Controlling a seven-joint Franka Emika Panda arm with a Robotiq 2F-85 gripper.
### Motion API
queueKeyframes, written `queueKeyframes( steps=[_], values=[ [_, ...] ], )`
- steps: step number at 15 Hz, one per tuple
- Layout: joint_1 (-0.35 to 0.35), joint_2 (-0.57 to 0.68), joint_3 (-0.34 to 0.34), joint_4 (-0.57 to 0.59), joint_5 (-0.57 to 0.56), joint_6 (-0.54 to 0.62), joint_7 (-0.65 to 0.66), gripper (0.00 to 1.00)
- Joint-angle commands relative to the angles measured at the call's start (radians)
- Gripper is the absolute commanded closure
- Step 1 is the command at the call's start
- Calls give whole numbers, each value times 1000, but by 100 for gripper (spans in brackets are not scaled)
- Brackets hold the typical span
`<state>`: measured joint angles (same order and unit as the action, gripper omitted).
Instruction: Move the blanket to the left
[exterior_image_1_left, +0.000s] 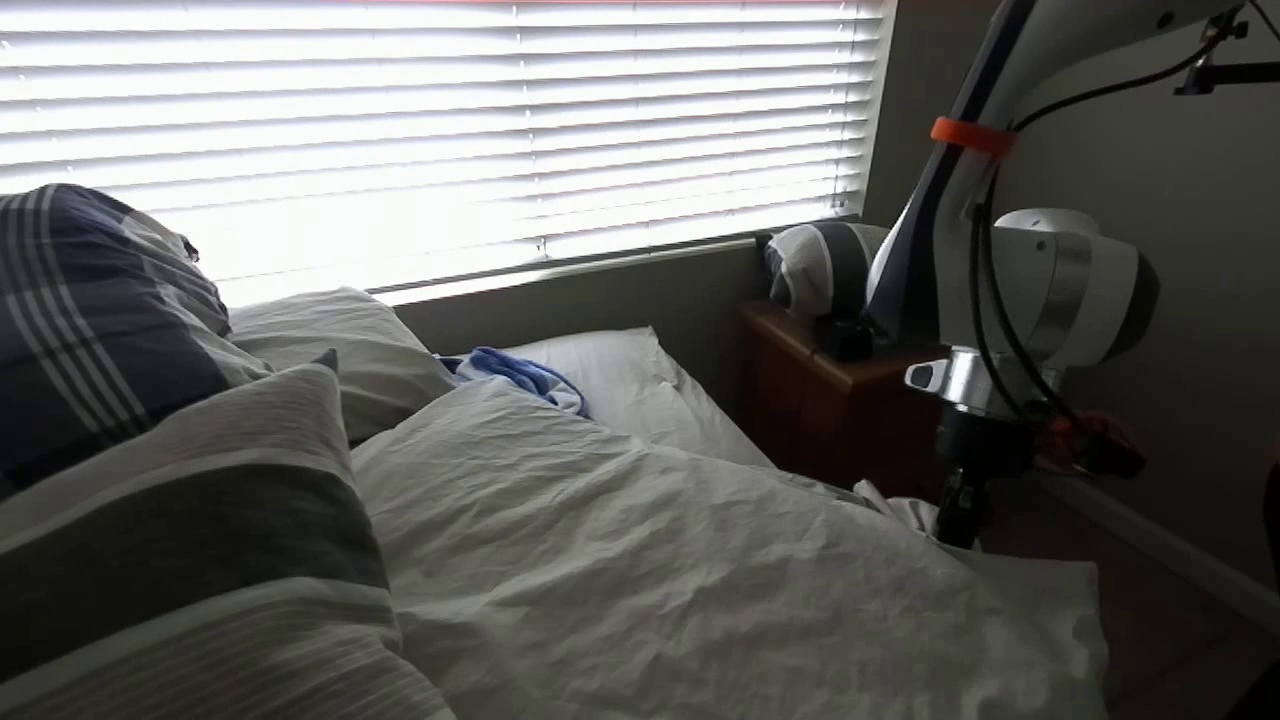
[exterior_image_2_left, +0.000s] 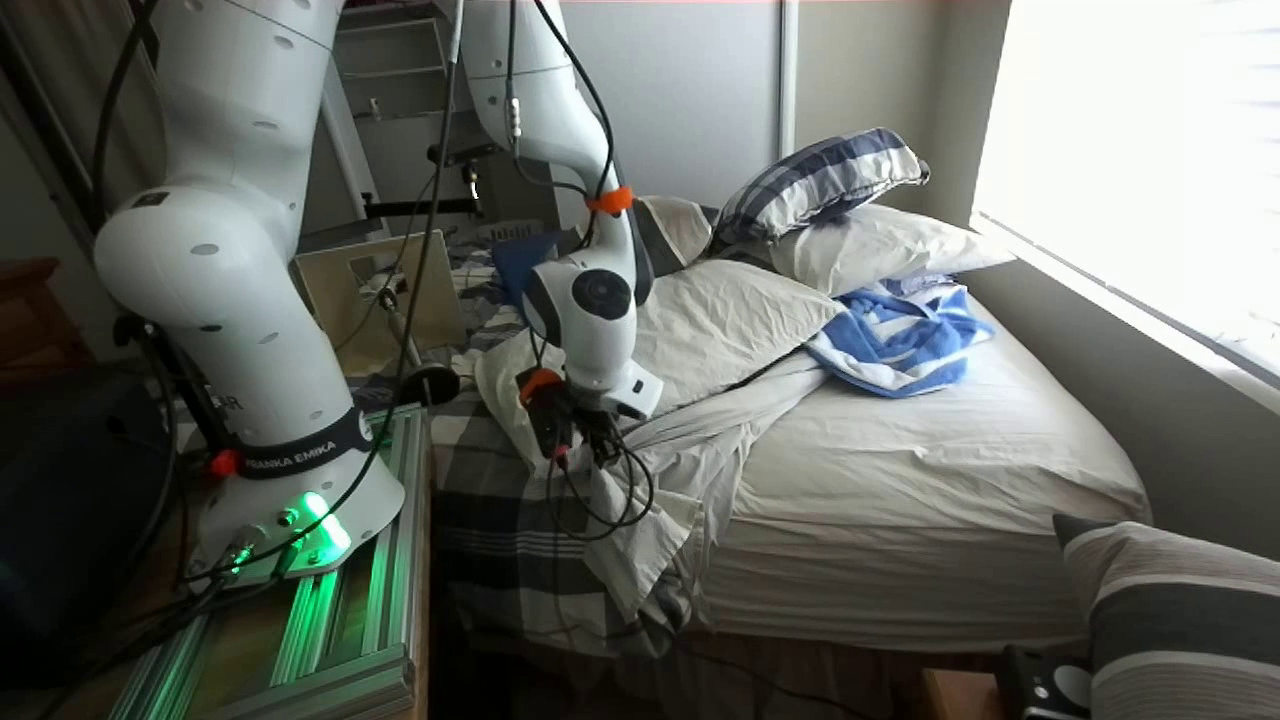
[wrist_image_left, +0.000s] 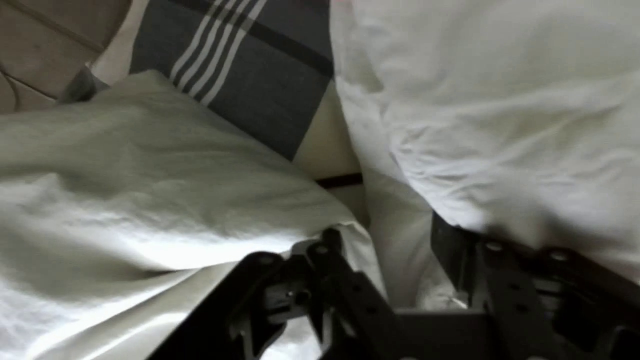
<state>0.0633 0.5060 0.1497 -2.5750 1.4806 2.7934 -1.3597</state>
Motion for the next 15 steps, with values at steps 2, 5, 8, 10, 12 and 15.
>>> queueKeyframes(
  steps=[2,5,8,10,12,15],
  values=[
    [102,-171,16,-227,-16,34,310,9],
    [140,-232,23,-303,-25,67,485,0],
    [204,-100,14,-209,3,142,657,0],
    [243,-69,-9,-199,7,212,720,0],
    [272,-30,-38,-195,-14,254,747,0],
    [339,31,-89,-194,-10,340,736,0]
  ],
)
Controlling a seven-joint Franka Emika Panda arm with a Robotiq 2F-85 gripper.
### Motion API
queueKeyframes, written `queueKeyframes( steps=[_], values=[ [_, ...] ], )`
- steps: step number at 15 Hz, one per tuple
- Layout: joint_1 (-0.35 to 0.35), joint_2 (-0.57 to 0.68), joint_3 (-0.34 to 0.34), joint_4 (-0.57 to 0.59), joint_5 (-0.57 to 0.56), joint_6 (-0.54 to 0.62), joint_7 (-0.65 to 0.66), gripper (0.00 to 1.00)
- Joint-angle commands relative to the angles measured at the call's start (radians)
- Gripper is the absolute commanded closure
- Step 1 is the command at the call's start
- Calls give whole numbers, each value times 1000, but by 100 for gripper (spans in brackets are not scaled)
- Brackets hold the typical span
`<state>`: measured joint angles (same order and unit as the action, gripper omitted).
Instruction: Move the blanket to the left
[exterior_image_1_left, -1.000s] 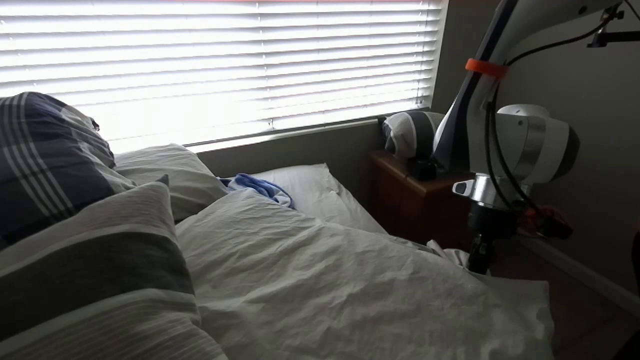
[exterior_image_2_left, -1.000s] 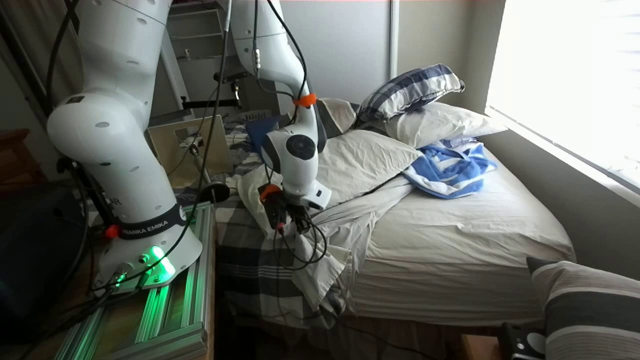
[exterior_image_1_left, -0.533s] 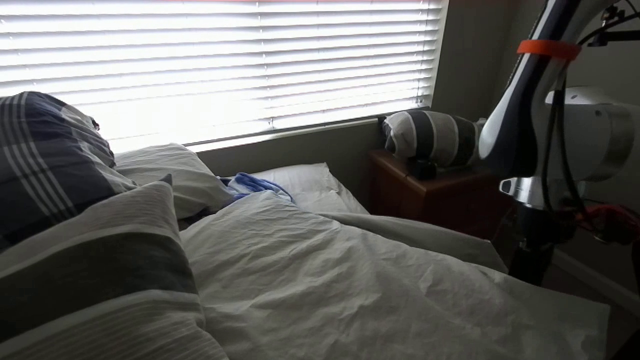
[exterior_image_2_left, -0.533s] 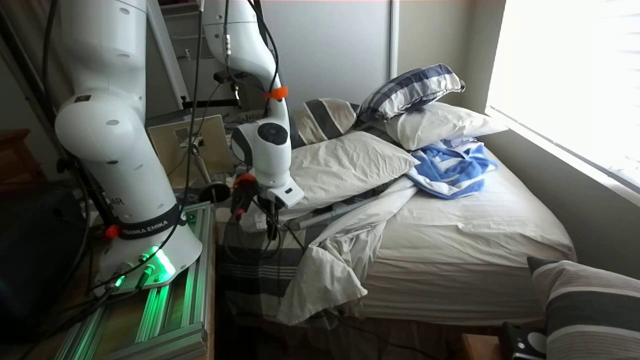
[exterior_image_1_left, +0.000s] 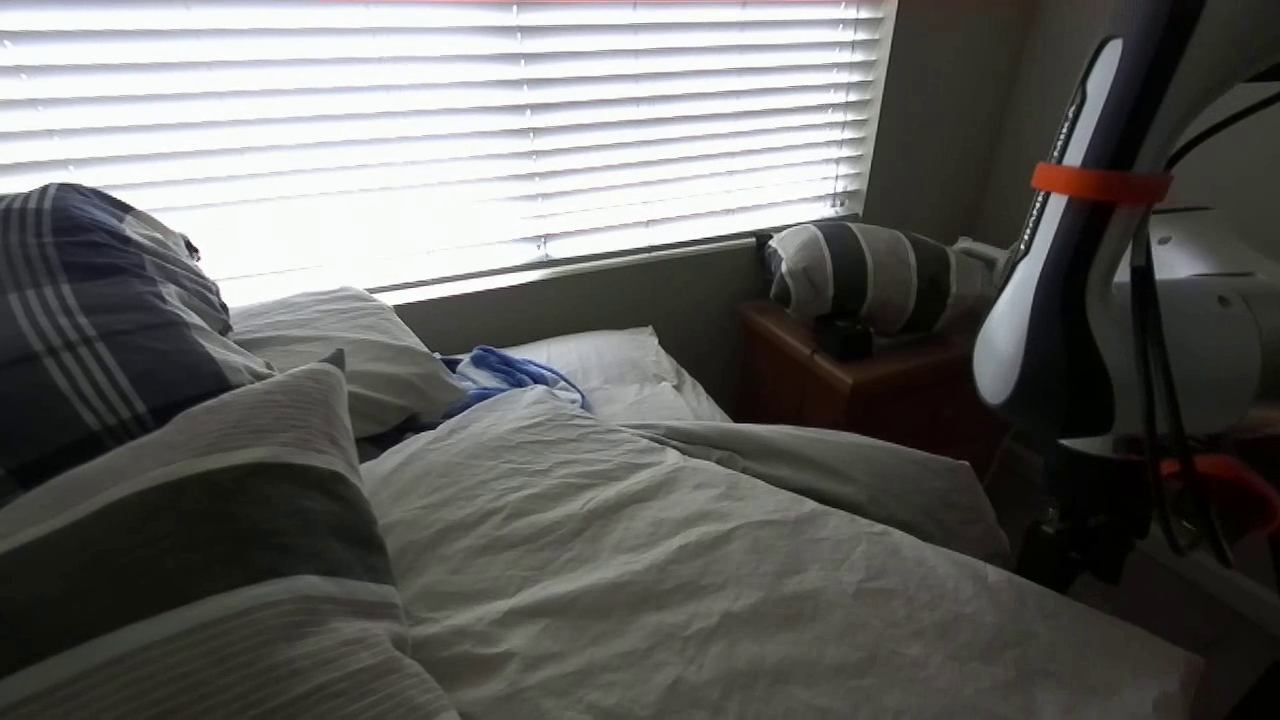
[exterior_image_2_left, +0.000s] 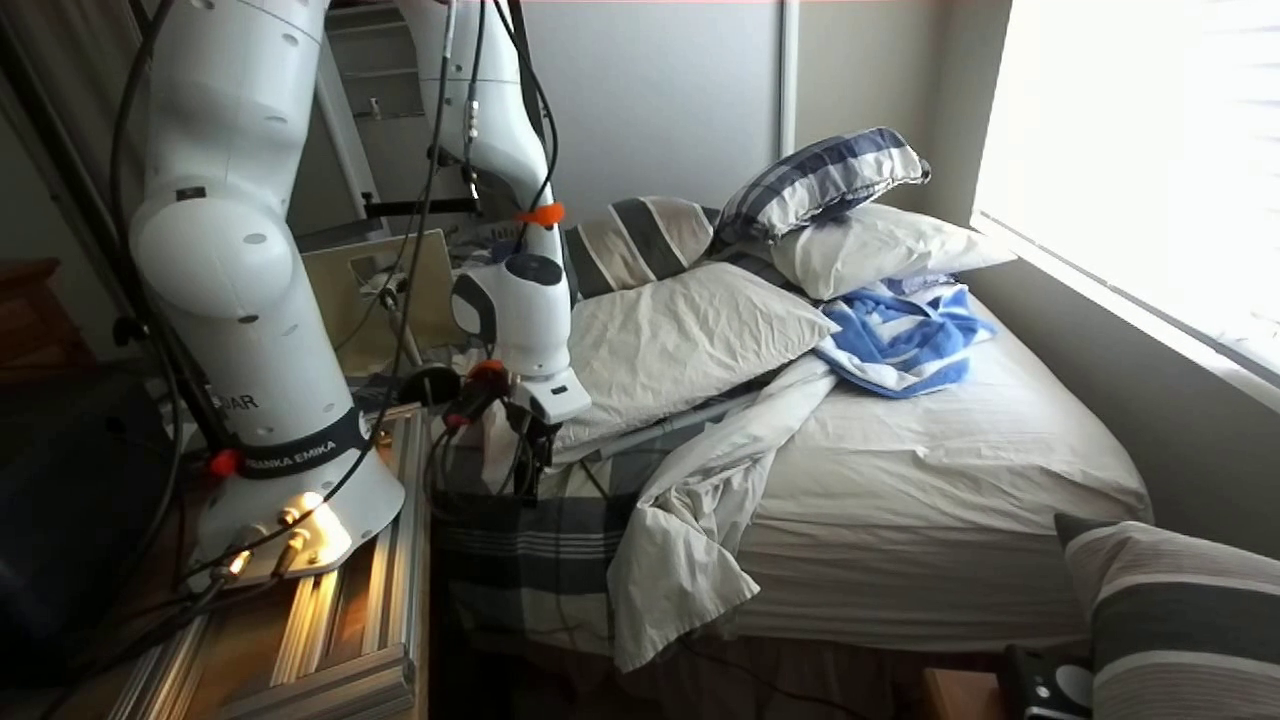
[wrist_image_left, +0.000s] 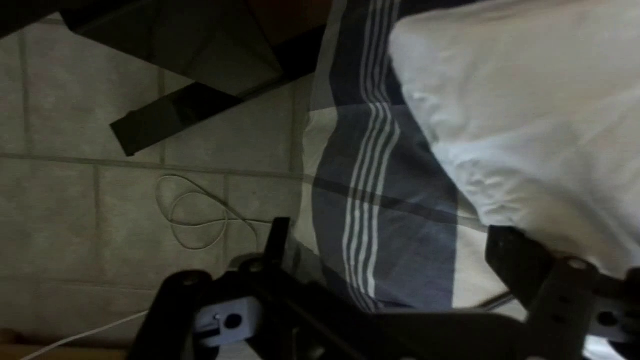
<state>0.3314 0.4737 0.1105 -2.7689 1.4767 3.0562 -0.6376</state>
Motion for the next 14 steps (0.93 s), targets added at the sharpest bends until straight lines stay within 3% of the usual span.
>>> queueKeyframes(
  steps=[1,6,14],
  values=[
    [94,80,-66,0,10,108,-15,0],
    [131,81,-133,0,120,227,-289,0],
    [53,-95,-150,26,243,256,-812,0]
  ],
)
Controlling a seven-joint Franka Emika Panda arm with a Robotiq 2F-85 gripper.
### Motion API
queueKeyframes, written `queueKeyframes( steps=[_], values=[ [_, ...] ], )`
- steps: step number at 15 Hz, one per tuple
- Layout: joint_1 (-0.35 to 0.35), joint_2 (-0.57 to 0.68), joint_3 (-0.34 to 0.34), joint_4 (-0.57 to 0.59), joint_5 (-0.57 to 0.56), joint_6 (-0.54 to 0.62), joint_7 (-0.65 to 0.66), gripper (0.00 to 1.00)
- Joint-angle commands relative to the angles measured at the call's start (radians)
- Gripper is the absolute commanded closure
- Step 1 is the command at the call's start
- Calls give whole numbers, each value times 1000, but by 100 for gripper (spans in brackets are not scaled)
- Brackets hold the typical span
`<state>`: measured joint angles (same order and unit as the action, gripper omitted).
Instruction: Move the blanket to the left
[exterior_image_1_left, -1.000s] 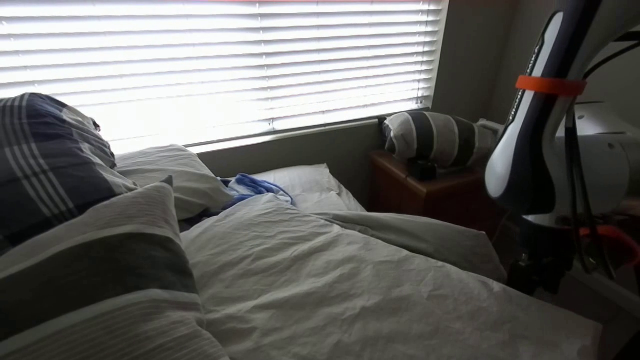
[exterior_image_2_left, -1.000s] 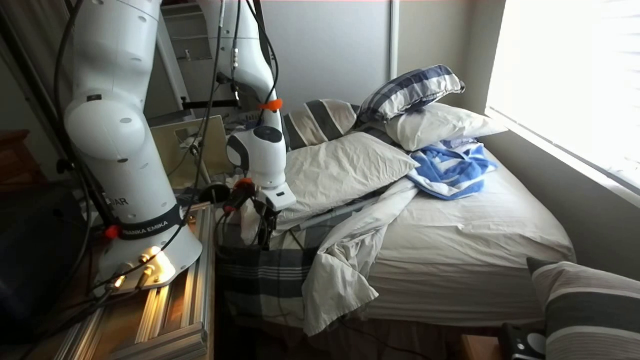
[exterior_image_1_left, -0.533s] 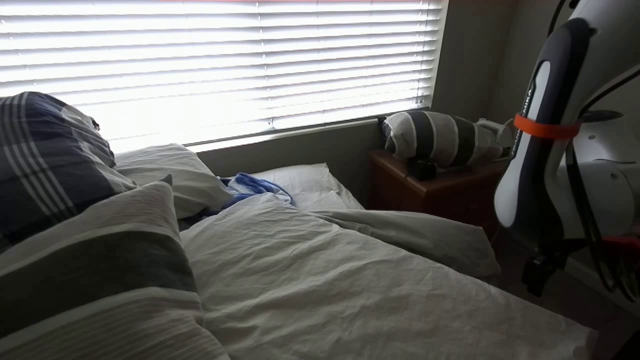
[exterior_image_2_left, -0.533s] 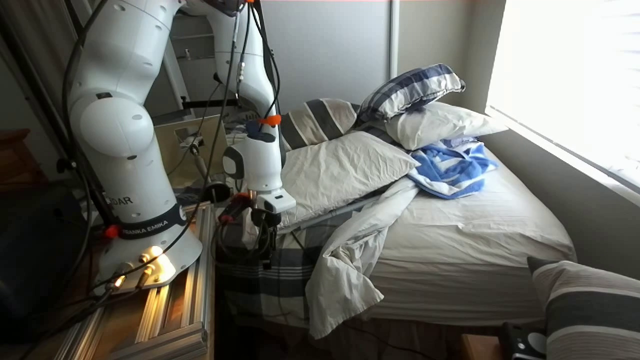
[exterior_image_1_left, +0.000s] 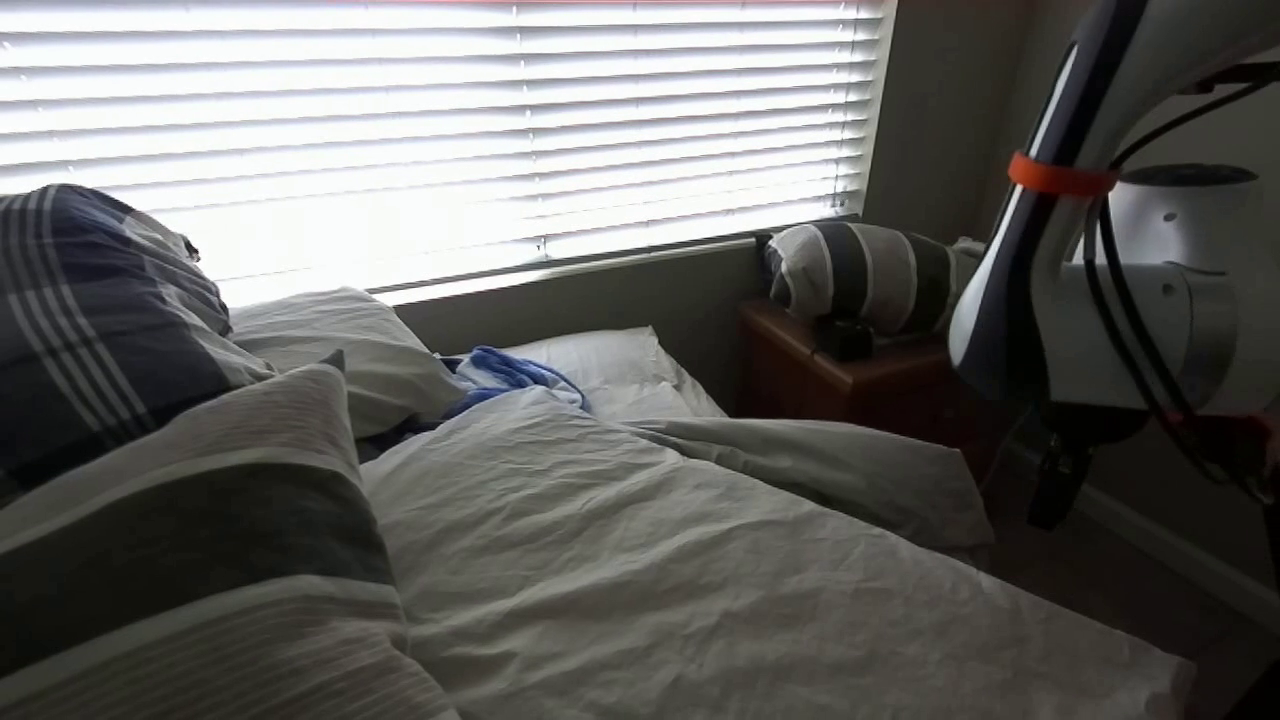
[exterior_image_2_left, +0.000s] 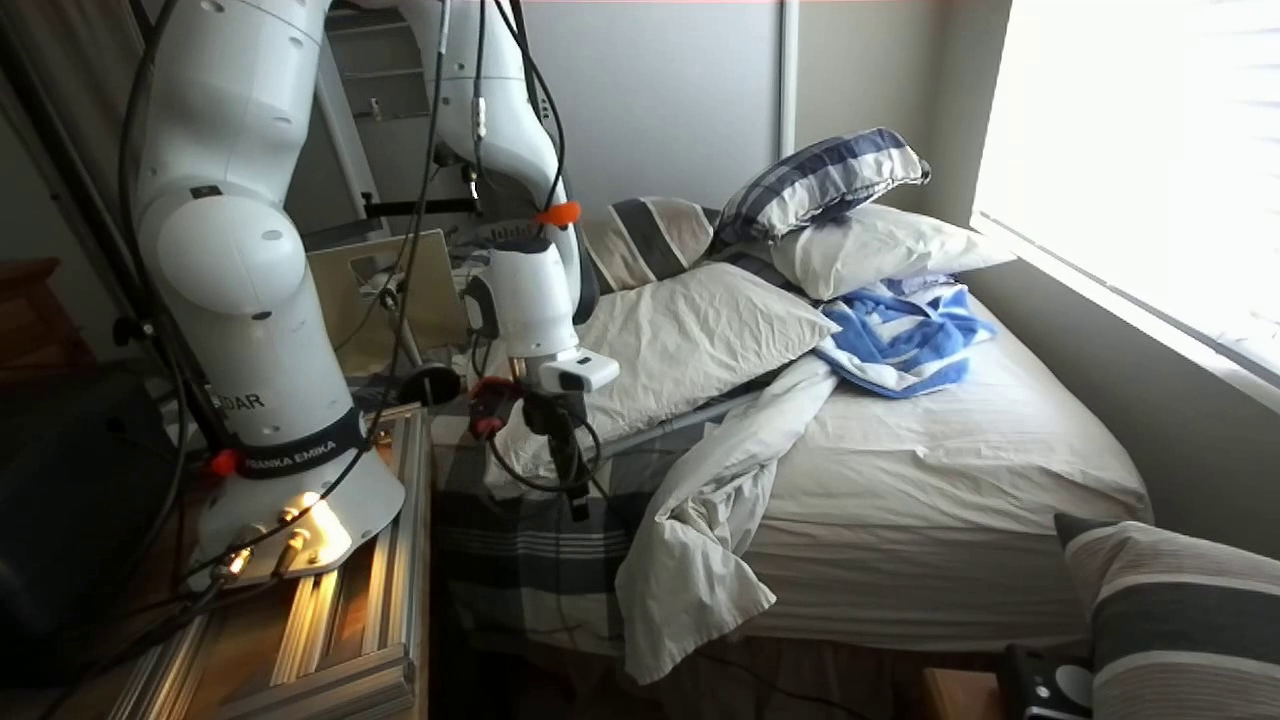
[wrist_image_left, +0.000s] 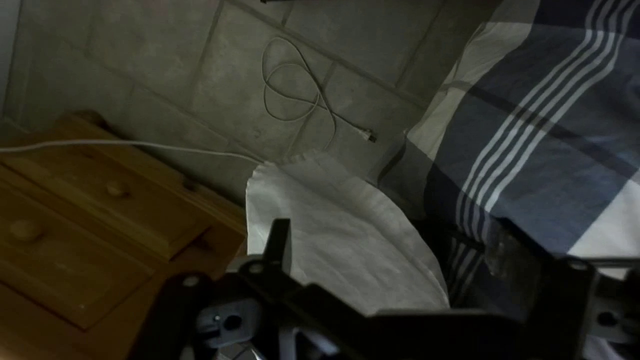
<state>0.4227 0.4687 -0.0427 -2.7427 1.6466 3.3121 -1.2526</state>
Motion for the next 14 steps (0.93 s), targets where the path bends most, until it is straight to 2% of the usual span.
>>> queueKeyframes(
  steps=[1,4,6,7,9,14],
  values=[
    [-46,-140,5,-27,96,3,-255,0],
    [-64,-193,27,0,220,43,-436,0],
    [-71,-285,39,-38,273,62,-525,0],
    [-43,-177,15,1,199,42,-409,0],
    [-48,-228,21,-10,234,53,-465,0],
    [-51,-252,23,-20,236,54,-477,0]
  ],
)
